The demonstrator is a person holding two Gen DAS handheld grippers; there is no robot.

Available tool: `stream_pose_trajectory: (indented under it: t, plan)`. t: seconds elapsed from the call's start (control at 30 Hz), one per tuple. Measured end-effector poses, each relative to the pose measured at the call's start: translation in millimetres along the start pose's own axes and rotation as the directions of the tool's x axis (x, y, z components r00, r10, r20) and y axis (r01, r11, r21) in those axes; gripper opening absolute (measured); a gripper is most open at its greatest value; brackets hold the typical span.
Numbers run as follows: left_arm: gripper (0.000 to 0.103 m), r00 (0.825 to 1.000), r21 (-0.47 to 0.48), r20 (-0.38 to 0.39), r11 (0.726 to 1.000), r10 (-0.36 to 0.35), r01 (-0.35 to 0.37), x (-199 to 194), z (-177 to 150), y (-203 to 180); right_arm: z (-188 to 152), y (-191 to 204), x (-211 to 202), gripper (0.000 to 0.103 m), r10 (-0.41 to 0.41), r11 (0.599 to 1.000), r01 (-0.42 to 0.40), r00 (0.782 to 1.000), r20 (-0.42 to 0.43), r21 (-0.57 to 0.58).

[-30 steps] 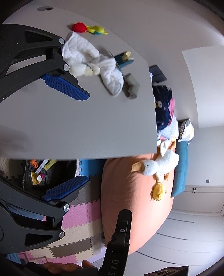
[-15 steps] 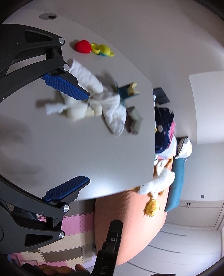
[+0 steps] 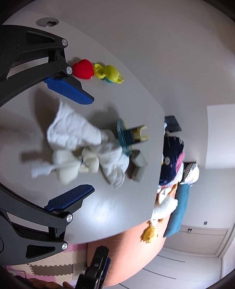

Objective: Collect trash
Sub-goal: 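Move both tools back over the table toward the white towel, then grasp the white towel with the left tool while the right tool grasps the white toy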

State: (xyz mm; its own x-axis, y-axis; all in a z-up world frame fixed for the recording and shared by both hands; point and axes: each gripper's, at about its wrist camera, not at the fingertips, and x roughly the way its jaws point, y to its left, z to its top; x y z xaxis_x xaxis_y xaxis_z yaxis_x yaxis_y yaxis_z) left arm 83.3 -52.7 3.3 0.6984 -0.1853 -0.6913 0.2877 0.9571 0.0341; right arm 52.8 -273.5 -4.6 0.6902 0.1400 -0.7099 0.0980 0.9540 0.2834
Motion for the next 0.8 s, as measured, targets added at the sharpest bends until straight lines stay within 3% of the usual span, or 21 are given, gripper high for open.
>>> stream_pose_trajectory:
  t: [0.4, 0.6, 0.77, 0.8]
  plan:
    - [0.08, 0.996, -0.019, -0.087, 1.0, -0.003, 0.002, 50.6, 4.7, 30.0, 1.5, 19.5, 30.1, 0.077, 0.007, 1.0, -0.007, 1.0, -0.03, -0.018]
    - [0.071, 0.992, -0.033, -0.125, 0.999, -0.026, 0.022, 65.4, 1.2, 34.4, 2.2, 30.0, 37.5, 0.077, 0.025, 0.999, -0.026, 0.999, -0.034, -0.028]
    - [0.033, 0.989, -0.018, -0.146, 0.999, -0.029, 0.027, 72.1, -5.1, 30.9, -1.0, 35.9, 40.5, 0.077, 0.027, 0.999, -0.029, 0.999, -0.042, -0.039]
    - [0.031, 0.989, -0.019, -0.147, 0.999, -0.029, 0.026, 73.2, -6.2, 30.7, -1.9, 36.7, 41.2, 0.077, 0.03, 0.999, -0.032, 0.999, -0.045, -0.04]
